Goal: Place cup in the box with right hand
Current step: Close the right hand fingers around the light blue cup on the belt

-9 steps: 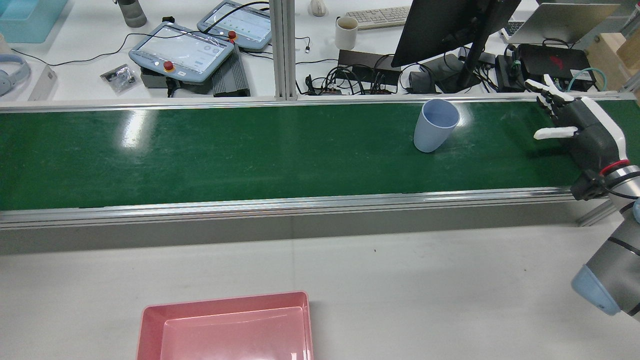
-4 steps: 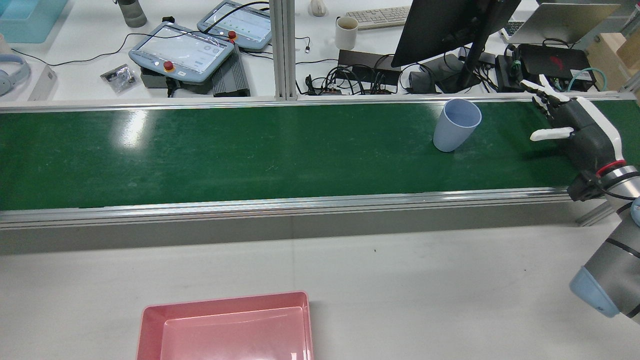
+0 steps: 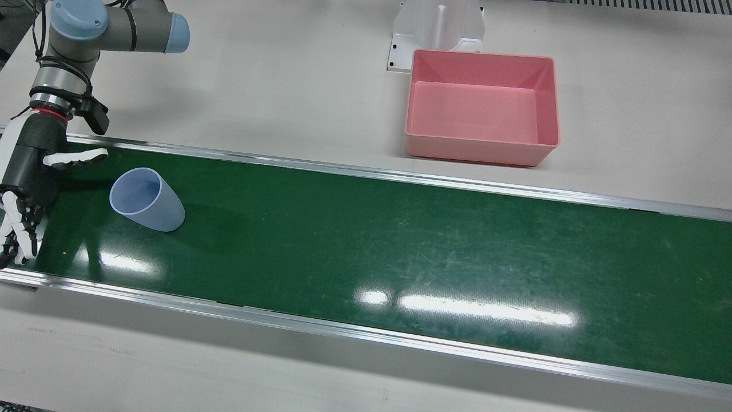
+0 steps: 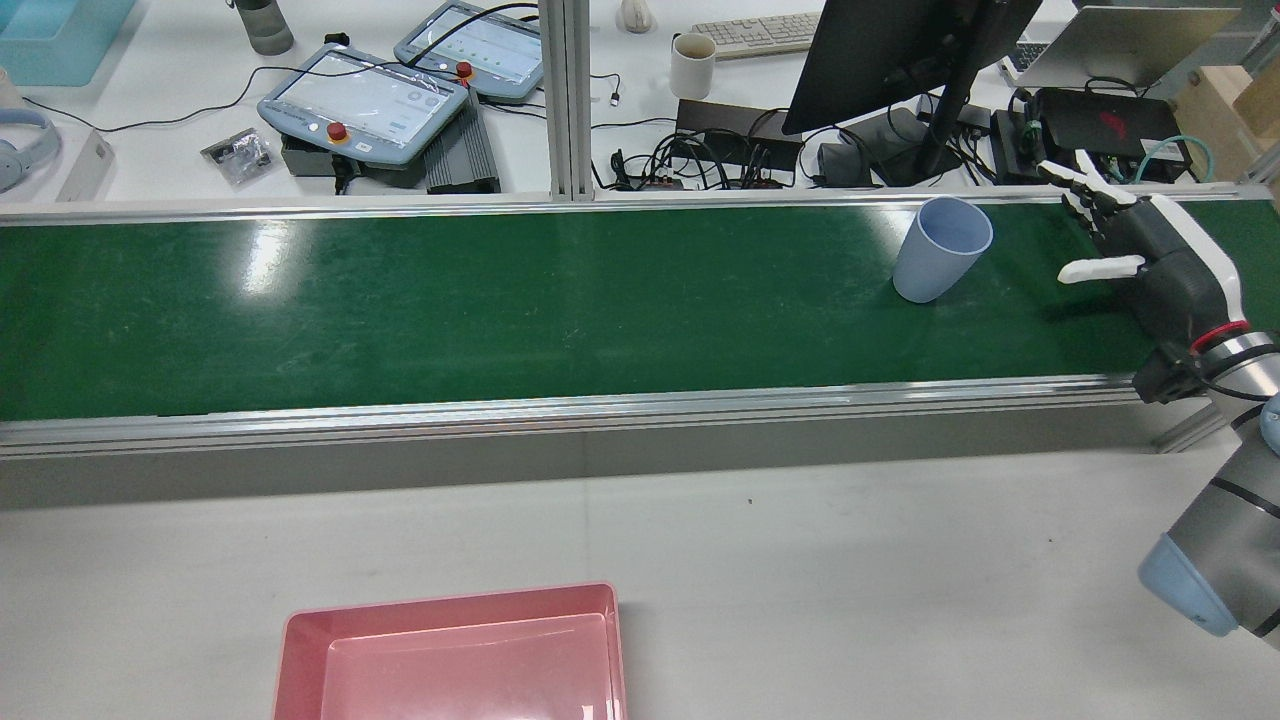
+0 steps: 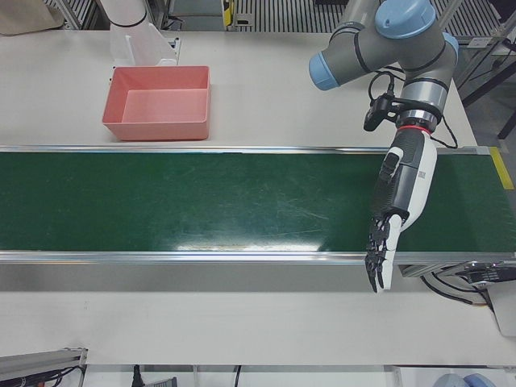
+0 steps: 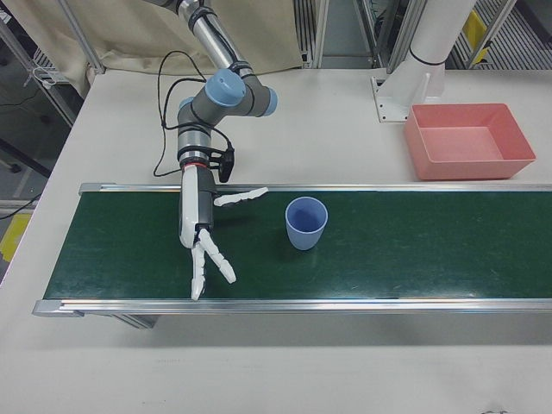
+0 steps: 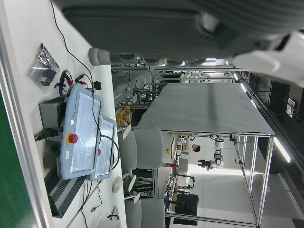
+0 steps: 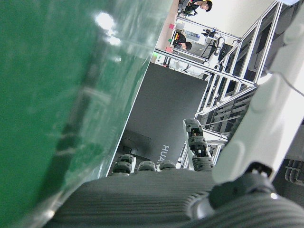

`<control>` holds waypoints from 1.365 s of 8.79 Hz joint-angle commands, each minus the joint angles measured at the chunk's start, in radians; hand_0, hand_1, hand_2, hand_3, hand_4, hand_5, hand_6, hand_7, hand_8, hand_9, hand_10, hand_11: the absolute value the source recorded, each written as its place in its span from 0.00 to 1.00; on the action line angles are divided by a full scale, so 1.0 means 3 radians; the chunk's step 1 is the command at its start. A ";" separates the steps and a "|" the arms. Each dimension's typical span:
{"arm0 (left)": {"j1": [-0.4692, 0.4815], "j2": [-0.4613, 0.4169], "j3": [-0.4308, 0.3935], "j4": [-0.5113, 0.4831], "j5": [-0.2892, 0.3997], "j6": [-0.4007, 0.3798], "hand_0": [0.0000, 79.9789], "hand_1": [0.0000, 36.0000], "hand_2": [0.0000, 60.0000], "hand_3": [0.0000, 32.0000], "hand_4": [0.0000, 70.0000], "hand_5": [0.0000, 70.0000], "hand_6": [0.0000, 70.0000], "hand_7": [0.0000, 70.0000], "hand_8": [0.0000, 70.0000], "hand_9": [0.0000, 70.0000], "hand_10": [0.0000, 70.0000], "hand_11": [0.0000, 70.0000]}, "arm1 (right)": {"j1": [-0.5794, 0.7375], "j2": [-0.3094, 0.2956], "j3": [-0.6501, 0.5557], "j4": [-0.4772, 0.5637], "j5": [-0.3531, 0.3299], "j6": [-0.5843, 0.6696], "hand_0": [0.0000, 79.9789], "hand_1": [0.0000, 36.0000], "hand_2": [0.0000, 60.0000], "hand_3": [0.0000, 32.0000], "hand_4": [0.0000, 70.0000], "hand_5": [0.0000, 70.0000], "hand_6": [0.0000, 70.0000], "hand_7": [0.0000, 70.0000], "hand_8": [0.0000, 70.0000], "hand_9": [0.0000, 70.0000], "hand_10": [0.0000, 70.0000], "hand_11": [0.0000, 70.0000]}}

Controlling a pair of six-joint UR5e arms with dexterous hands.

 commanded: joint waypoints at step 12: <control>0.0000 -0.0004 0.0001 0.0000 0.0000 0.0000 0.00 0.00 0.00 0.00 0.00 0.00 0.00 0.00 0.00 0.00 0.00 0.00 | -0.0069 0.0026 0.0049 0.0000 0.0049 -0.0005 0.53 0.76 1.00 0.00 0.11 0.16 0.28 1.00 0.49 0.80 0.26 0.41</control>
